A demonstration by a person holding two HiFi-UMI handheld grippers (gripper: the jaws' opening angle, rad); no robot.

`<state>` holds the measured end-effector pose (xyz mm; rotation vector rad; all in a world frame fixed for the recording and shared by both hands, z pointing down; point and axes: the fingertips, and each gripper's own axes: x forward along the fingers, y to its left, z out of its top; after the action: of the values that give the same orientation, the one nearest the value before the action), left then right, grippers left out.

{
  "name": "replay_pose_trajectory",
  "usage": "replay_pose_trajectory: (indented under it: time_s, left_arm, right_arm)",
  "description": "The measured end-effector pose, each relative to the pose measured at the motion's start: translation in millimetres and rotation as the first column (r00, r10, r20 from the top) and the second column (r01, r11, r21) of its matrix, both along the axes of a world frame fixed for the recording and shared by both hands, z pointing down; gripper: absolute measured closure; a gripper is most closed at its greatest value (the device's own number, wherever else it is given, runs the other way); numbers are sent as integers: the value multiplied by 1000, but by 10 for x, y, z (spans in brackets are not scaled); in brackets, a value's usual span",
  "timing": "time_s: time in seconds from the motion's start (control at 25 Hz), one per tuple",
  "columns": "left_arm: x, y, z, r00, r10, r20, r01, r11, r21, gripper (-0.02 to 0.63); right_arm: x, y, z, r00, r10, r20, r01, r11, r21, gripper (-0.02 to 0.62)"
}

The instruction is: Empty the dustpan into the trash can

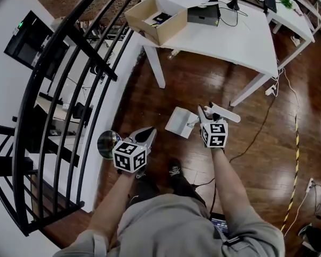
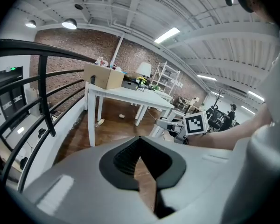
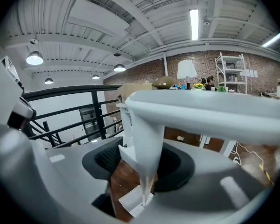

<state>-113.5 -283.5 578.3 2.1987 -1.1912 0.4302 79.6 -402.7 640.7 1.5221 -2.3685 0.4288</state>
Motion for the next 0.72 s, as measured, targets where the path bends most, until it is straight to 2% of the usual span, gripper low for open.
replay_pose_trajectory:
  time_s: [0.2, 0.4, 0.6, 0.72]
  left_arm:
    - [225, 10, 6, 999, 46, -6, -46, 999, -6, 632]
    - [270, 77, 11, 996, 86, -20, -86, 996, -14, 632]
    - [127, 206, -36, 993, 115, -21, -116, 993, -12, 632]
    - [-38, 297, -60, 994, 109, -23, -110, 994, -10, 632]
  right_arm:
    - [252, 147, 133, 998, 52, -29, -53, 998, -44, 407]
    - [378, 234, 200, 996, 77, -52, -81, 993, -84, 397]
    - [465, 360, 260, 988, 145, -61, -152, 981, -123, 319]
    - [545, 498, 350, 979, 190, -77, -201, 964, -175, 307]
